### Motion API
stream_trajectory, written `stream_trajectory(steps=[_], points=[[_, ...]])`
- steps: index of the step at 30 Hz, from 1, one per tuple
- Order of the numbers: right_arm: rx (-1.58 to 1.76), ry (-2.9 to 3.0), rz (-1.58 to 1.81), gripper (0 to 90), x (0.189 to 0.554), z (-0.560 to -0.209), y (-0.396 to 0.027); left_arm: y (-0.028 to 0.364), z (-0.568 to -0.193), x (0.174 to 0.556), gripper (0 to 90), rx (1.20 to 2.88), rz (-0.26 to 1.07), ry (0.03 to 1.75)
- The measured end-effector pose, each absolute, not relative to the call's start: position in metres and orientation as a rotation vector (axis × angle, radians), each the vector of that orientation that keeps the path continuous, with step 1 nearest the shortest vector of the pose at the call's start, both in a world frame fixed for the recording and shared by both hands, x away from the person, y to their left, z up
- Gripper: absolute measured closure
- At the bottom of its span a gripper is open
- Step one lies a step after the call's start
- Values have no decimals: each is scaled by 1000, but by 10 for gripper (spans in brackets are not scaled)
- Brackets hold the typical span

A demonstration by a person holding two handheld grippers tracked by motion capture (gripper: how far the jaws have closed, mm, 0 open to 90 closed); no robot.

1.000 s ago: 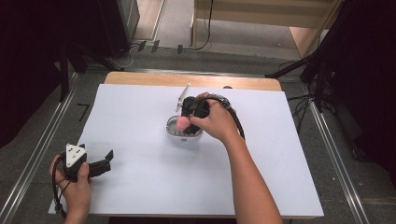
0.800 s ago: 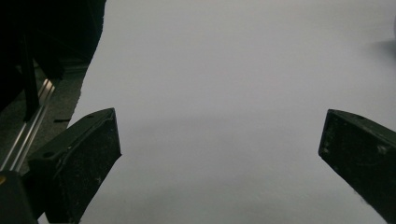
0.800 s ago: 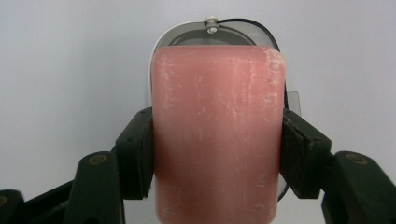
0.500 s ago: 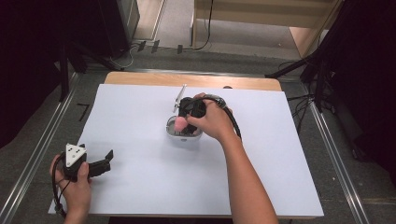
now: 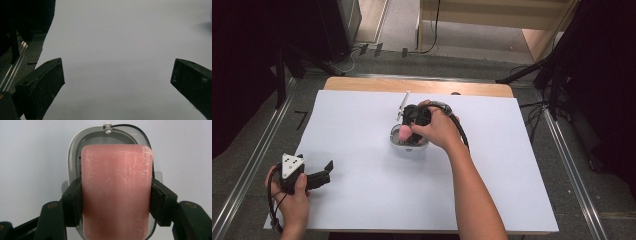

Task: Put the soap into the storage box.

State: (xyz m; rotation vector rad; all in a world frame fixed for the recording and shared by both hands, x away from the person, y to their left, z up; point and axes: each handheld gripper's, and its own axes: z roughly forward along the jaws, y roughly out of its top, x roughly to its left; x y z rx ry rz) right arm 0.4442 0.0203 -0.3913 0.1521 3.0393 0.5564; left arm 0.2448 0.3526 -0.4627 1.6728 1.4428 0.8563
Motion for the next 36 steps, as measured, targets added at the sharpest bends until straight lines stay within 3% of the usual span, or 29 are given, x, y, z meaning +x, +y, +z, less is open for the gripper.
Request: stream_trajectory(steps=[20,29,32,33,36], points=[[228,3001,649,360,443,-380,8,353,-463,245,0,1670,854,1446],[478,2804,863,132,429,-383,-33,352,-463,245,0,1676,864,1439],[548,2761,873,113,426,-386,-43,352,-463,245,0,1678,864,1440],[605,2727,893,0,424,-390,-51,352,-463,245,0,1680,863,1441],[681,2690,932,0,419,-394,-65,352,-463,245,0,1683,866,1441]])
